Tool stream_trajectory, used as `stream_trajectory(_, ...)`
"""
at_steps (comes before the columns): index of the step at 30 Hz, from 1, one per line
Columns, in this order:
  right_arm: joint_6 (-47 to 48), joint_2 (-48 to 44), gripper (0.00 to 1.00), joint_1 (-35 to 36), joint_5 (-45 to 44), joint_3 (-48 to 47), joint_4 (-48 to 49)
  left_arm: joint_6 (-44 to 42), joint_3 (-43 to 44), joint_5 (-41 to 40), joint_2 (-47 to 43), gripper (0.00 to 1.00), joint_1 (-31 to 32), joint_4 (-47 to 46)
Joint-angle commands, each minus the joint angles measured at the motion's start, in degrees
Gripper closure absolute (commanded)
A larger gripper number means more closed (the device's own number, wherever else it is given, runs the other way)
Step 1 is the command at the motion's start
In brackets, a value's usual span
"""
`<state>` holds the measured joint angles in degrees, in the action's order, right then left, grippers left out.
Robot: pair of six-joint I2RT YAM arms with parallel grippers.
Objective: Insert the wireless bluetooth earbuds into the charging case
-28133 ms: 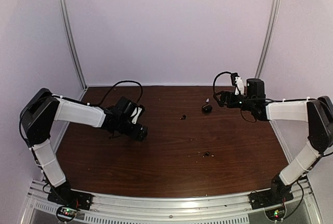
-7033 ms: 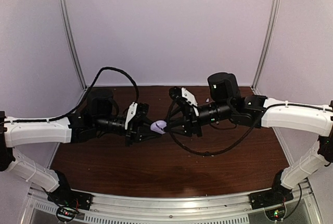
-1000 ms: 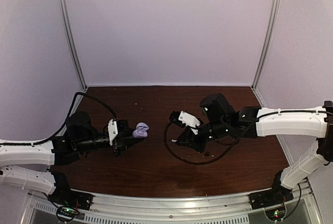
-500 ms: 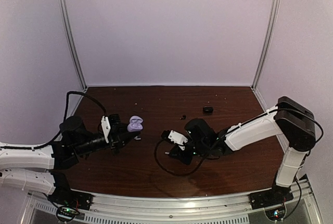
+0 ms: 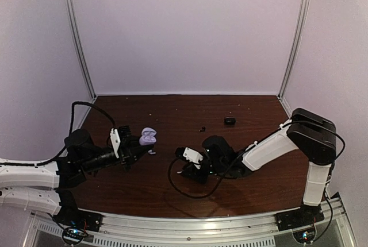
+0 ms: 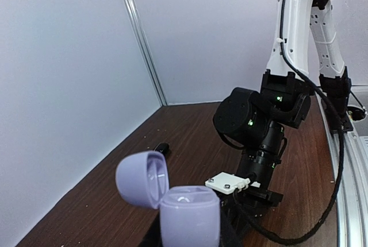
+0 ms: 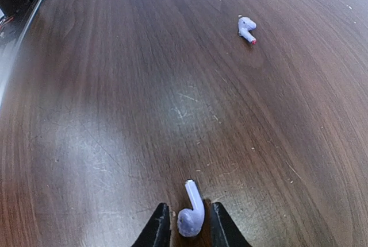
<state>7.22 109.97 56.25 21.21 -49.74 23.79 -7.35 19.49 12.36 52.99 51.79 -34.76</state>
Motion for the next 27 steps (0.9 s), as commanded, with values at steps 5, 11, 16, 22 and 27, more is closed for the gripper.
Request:
stream_trajectory(5,0.4,1.6,0.65,-0.5,1.7,3.6,7.0,-0.4,-0.1,-0.2,0.4,1.00,-0.3,-4.0)
stream_trajectory(11,0.0,1.9,0.63,-1.0,2.3,5.8,10.7,-0.5,0.2,0.2,0.9,1.00,-0.3,-4.3)
stream_trajectory(16,0.2,3.4,0.65,-1.0,2.5,6.4,12.9,-1.2,0.5,0.3,1.2,1.00,-0.4,-3.8)
stream_trajectory(22,0.1,5.2,0.67,-1.0,2.5,6.4,14.8,-1.1,0.2,0.2,1.3,1.00,-0.4,-4.4)
stream_trajectory(27,0.0,5.7,0.72,-1.0,1.7,6.8,15.5,-1.2,0.2,0.0,1.4,1.00,-0.5,-4.4)
